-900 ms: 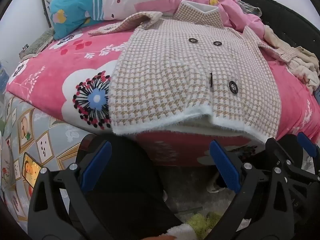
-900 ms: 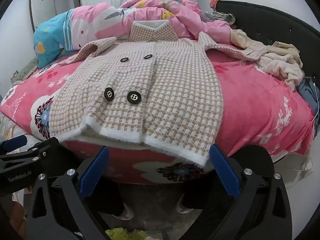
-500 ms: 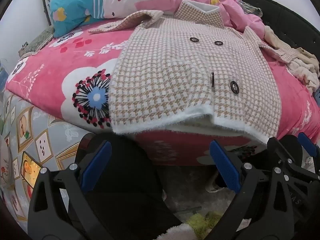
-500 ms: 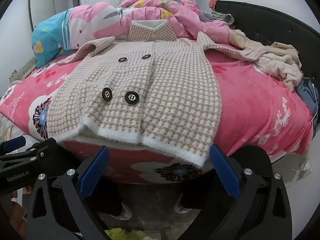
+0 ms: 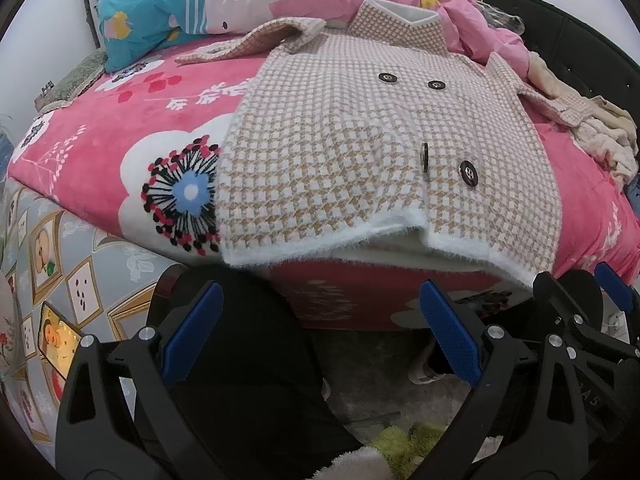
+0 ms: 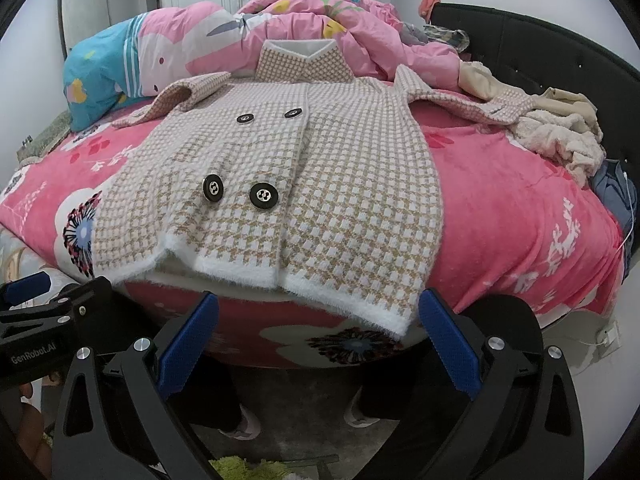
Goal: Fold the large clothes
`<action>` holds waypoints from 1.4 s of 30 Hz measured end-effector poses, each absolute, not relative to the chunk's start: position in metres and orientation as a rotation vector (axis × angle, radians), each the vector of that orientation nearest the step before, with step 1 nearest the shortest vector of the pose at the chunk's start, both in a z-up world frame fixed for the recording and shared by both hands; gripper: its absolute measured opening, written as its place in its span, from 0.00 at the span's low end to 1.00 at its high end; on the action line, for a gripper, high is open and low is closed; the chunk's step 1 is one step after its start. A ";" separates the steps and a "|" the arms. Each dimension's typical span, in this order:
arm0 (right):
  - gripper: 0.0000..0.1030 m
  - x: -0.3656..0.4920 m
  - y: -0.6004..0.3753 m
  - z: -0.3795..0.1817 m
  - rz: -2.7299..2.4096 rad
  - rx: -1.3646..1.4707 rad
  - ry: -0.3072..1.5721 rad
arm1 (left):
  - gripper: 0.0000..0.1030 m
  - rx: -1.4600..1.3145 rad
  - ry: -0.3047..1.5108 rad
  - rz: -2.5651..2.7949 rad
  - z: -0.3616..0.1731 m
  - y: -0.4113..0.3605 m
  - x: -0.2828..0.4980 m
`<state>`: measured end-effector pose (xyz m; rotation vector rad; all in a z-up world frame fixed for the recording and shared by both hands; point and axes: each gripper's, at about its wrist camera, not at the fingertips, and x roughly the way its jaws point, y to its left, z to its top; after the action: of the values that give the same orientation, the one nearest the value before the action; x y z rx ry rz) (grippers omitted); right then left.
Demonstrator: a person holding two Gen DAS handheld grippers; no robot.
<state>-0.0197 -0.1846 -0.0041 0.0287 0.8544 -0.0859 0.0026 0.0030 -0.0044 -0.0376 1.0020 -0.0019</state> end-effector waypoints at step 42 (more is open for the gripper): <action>0.94 -0.023 -0.178 0.007 -0.113 -0.017 0.820 | 0.92 -0.044 0.988 0.005 0.002 0.012 -0.002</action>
<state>-0.0233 -0.1785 0.0075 -0.0168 0.8198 -0.1132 -0.0020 0.0116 0.0024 -0.0445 0.9885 0.0051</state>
